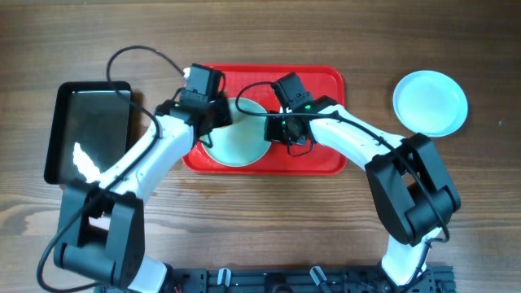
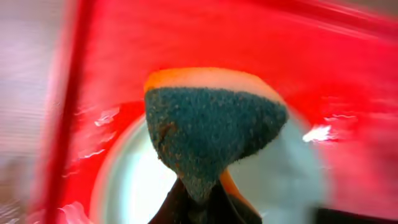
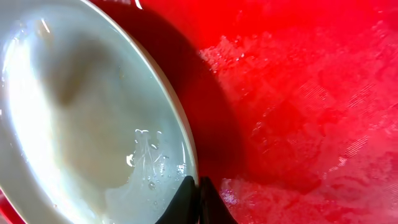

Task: Clean dirty plates on tray and stack at the side
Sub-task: 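Scrub the plate with the sponge while the right gripper holds its rim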

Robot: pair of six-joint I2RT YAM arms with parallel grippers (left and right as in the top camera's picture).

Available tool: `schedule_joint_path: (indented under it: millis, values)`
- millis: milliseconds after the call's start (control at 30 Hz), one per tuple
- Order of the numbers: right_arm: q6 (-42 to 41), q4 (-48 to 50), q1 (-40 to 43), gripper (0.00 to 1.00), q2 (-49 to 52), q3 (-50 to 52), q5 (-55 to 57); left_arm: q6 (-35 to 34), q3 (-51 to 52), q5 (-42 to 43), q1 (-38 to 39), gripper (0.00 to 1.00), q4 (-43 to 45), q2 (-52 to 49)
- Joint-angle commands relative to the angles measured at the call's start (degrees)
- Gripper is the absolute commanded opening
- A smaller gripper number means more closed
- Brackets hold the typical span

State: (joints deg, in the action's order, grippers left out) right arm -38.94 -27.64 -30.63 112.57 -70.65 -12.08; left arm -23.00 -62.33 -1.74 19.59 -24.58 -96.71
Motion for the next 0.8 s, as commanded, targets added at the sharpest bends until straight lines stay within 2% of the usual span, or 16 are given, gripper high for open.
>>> schedule_joint_path:
  millis: [0, 133, 233, 400, 500, 700, 767]
  values:
    - [-0.3, -0.3, 0.2, 0.04, -1.0, 0.0, 1.7, -3.6, 0.1, 7.3, 3.3, 0.04, 3.5, -0.9]
    - [-0.3, -0.2, 0.2, 0.04, -1.0, 0.0, 1.7, -7.7, 0.1, 7.8, 5.4, 0.04, 6.9, -5.9]
    - [-0.3, -0.2, 0.2, 0.04, -1.0, 0.0, 1.7, -7.7, 0.1, 11.9, 6.4, 0.04, 10.8, -10.0]
    - [-0.3, -0.3, 0.2, 0.04, -1.0, 0.0, 1.7, -7.7, 0.1, 11.7, 6.6, 0.04, 12.2, -14.2]
    - [-0.3, -0.3, 0.2, 0.04, -1.0, 0.0, 1.7, -7.7, 0.1, 6.7, 6.0, 0.04, 10.6, -15.1]
    - [-0.3, -0.3, 0.2, 0.04, -1.0, 0.0, 1.7, -7.7, 0.1, -8.6, 2.3, 0.04, 6.3, -15.2]
    - [-0.3, -0.5, 0.2, 0.05, -1.0, 0.0, 1.7, -7.5, 0.1, -9.9, 0.5, 0.04, 5.9, -15.2]
